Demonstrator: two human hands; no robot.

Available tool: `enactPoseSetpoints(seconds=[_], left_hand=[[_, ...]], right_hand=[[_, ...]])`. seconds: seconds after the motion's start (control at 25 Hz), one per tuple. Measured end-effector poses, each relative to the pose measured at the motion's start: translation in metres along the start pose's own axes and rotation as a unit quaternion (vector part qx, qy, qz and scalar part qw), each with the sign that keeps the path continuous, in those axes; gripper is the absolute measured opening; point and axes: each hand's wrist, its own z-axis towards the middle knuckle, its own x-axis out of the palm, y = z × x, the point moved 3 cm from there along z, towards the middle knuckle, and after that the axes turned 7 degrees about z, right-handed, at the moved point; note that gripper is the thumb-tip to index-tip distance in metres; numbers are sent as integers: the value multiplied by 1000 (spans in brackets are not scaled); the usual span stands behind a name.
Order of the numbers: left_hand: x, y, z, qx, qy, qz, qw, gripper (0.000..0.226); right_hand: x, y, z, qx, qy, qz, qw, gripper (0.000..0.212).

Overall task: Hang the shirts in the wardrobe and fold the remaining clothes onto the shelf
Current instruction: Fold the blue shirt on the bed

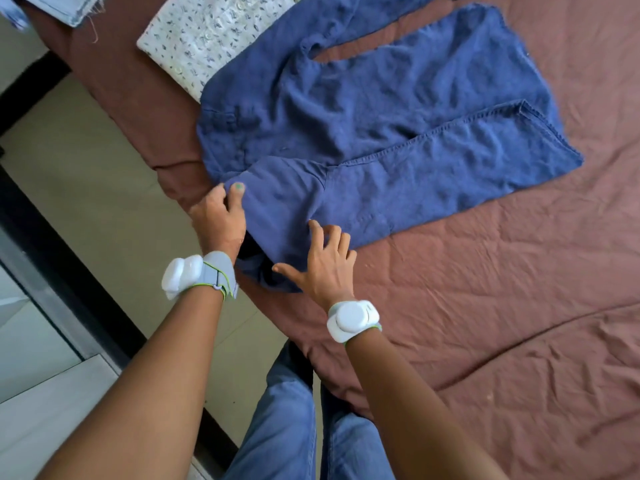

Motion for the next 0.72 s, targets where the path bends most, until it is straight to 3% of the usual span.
enactPoseSetpoints(seconds=[0.08, 0.16, 0.2, 0.24, 0.28, 0.32, 0.36, 0.4, 0.48, 0.56, 0.64, 0.72], left_hand=[[-2, -15, 3, -31, 83, -206, 975, 36], [-5, -44, -4, -22, 275, -354, 894, 28], [-6, -59, -5, 10, 365, -346, 864, 32], [-4, -71, -7, 56, 412, -303, 857, 36], [-2, -68, -2, 84, 390, -249, 883, 37], [2, -56, 8, 97, 316, -177, 927, 35], [6, -41, 19, 93, 237, -78, 964, 43], [15, -26, 24, 80, 218, 17, 972, 56], [38, -6, 8, 78, 278, 188, 939, 88], [53, -10, -14, 128, 248, 302, 912, 111], [62, -22, -20, 163, 174, 305, 922, 124], [62, -35, -13, 160, 156, 169, 960, 126]], right_hand=[[-6, 14, -2, 14, -51, 38, 998, 102], [-17, 17, 7, 48, -103, 160, 981, 107], [-24, 12, 16, 70, -131, 240, 959, 102], [-32, 3, 26, 89, -157, 317, 931, 87], [-38, -5, 34, 107, -165, 368, 909, 64], [-43, -10, 39, 140, -153, 387, 898, 44], [-45, -16, 41, 176, -131, 390, 894, 33], [-45, -19, 42, 208, -107, 385, 893, 29], [-40, -22, 42, 233, -97, 405, 879, 30], [-35, -22, 42, 226, -113, 424, 870, 30], [-34, -19, 42, 223, -123, 447, 857, 27], [-39, -17, 42, 211, -123, 476, 845, 28]])
